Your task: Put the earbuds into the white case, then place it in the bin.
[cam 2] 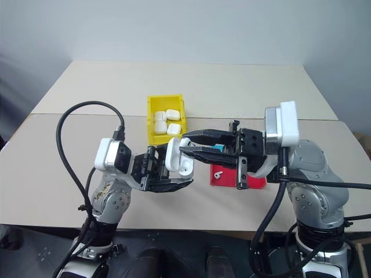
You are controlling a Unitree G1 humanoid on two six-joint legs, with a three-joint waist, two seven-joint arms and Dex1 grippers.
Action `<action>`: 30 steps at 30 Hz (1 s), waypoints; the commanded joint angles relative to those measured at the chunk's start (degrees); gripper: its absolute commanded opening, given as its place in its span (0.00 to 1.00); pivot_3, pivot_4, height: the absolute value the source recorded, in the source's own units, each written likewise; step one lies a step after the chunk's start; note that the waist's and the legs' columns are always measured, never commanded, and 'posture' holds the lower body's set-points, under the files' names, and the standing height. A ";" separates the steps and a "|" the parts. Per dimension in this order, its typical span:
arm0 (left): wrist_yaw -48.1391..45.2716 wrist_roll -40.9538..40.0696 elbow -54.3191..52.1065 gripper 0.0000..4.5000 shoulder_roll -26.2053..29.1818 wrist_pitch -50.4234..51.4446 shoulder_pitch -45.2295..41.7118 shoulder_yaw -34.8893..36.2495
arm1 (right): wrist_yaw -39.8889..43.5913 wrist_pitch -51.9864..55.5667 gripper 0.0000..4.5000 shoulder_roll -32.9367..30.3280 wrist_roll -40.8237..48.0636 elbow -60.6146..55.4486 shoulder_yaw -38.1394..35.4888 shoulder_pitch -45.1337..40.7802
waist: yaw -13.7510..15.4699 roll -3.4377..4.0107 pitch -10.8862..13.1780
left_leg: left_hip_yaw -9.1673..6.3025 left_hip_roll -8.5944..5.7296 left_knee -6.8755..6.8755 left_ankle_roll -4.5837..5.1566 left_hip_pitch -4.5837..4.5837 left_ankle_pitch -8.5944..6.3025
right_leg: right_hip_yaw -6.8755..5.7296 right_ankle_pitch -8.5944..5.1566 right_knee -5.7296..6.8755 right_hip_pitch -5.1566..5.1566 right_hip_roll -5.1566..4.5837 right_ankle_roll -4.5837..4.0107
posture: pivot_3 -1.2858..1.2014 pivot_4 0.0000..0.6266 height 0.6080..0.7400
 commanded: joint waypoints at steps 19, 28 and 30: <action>-8.91 4.13 1.56 0.63 6.92 -6.82 5.43 1.34 | 3.79 4.24 0.58 -19.81 -5.59 12.83 -0.07 -11.14 | -0.21 0.03 0.01 | 0.03 0.01 -0.04 0.01 0.03 0.00 | 0.02 -0.01 -0.01 -0.01 0.00 -0.02 | 0.52 0.24 1.00; -9.34 5.75 0.65 0.63 9.06 -10.38 11.40 1.76 | 23.29 -14.91 0.58 -22.64 -46.18 49.86 34.47 -37.95 | -0.70 0.07 0.01 | 0.15 0.04 -0.03 0.02 0.02 -0.01 | 0.06 -0.04 -0.04 -0.08 -0.01 -0.05 | 0.52 0.24 1.00; -8.21 6.66 0.67 0.63 8.35 -11.46 11.71 1.61 | 24.56 -17.54 0.58 -17.59 -50.02 59.58 37.40 -43.16 | -1.00 0.12 0.04 | 0.16 0.03 -0.04 0.02 -0.02 -0.01 | 0.06 -0.04 -0.03 -0.15 -0.01 -0.06 | 0.52 0.24 1.00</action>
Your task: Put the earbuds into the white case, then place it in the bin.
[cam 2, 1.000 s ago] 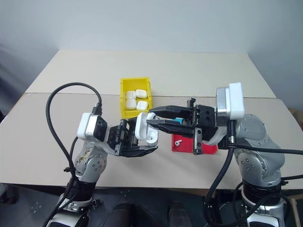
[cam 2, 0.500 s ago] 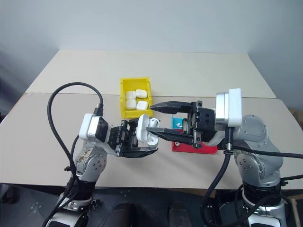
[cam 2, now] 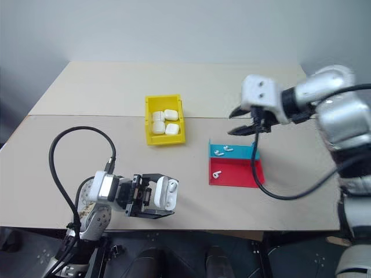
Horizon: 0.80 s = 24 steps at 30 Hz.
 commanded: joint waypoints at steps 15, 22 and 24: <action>6.79 3.06 -5.62 0.63 0.14 -3.53 4.00 -0.88 | -2.81 -20.17 0.58 24.81 -23.21 46.83 7.64 -17.71 | -0.62 0.26 0.16 | -0.02 0.00 -0.04 0.00 -0.07 0.00 | -0.03 0.00 0.14 -0.14 -0.01 -0.02 | 0.52 0.24 1.00; 8.20 2.59 -5.75 0.63 -0.35 -3.02 3.18 -1.50 | -4.10 -17.25 0.58 27.74 -24.92 48.15 6.62 -16.54 | -0.71 0.28 0.17 | -0.02 0.00 -0.04 0.00 -0.05 0.00 | -0.02 0.00 0.19 -0.14 0.00 -0.02 | 0.52 0.24 1.00; 8.07 2.63 -5.33 0.63 -0.41 -3.28 2.99 -1.68 | -2.85 -16.93 0.58 27.96 -24.83 47.74 6.10 -16.25 | -0.68 0.28 0.17 | -0.02 0.00 -0.04 0.00 -0.05 0.00 | -0.02 0.00 0.18 -0.14 -0.01 -0.02 | 0.52 0.24 1.00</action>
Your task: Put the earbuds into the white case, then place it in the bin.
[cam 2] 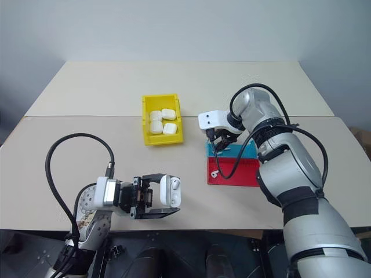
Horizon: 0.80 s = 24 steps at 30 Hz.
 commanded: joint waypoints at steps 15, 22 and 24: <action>0.18 -0.30 0.05 0.63 -0.58 -1.59 -1.42 -0.43 | 0.58 3.46 0.58 1.64 -1.95 1.29 -2.18 0.12 | -0.09 0.01 0.00 | 0.01 0.00 0.00 0.00 0.00 0.00 | 0.00 0.00 0.00 0.00 0.00 0.00 | 0.52 0.24 1.00; 0.56 0.11 -0.25 0.63 -0.32 -1.55 -1.18 -0.29 | 0.22 3.17 0.58 1.96 -2.14 1.97 -2.34 0.53 | -0.10 0.01 0.00 | 0.00 0.00 0.00 0.00 0.01 0.00 | 0.00 0.00 0.01 0.00 0.01 0.00 | 0.52 0.24 1.00; 0.58 0.17 -0.14 0.63 -0.30 -1.59 -1.27 -0.19 | 0.11 3.04 0.58 2.06 -2.29 2.13 -2.26 0.49 | -0.14 0.01 0.00 | 0.00 0.00 0.00 0.00 0.01 0.00 | 0.00 0.00 0.01 0.00 0.01 0.00 | 0.52 0.24 1.00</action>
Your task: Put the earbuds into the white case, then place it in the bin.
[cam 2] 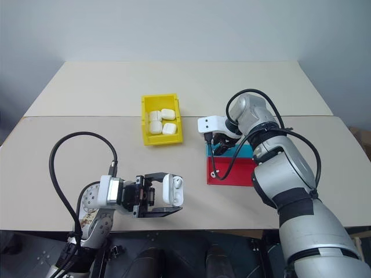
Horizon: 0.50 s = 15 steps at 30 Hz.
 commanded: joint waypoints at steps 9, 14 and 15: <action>0.63 -0.38 -0.94 0.63 0.19 -1.42 -0.39 0.31 | -0.82 -0.62 0.45 -0.02 -1.16 -0.01 -1.48 -0.10 | -0.01 0.00 0.00 | 0.00 0.00 0.00 0.00 0.00 0.00 | 0.00 0.00 0.00 0.00 0.00 0.00 | 0.52 0.24 1.00; 0.68 -0.40 -0.87 0.63 0.20 -1.62 -0.50 0.12 | -0.93 -0.50 0.45 -0.04 -1.35 0.01 -1.43 -0.13 | -0.01 0.00 0.00 | 0.00 0.00 0.00 0.00 0.00 0.00 | 0.00 0.00 0.01 0.00 0.00 0.00 | 0.52 0.24 1.00; 0.72 -0.37 -0.82 0.63 0.19 -1.65 -0.57 0.10 | -0.96 -0.54 0.45 -0.03 -1.40 0.08 -1.40 -0.13 | -0.01 0.00 0.00 | 0.00 0.00 0.00 0.00 0.00 0.00 | 0.00 0.00 0.00 0.00 0.00 0.00 | 0.52 0.24 1.00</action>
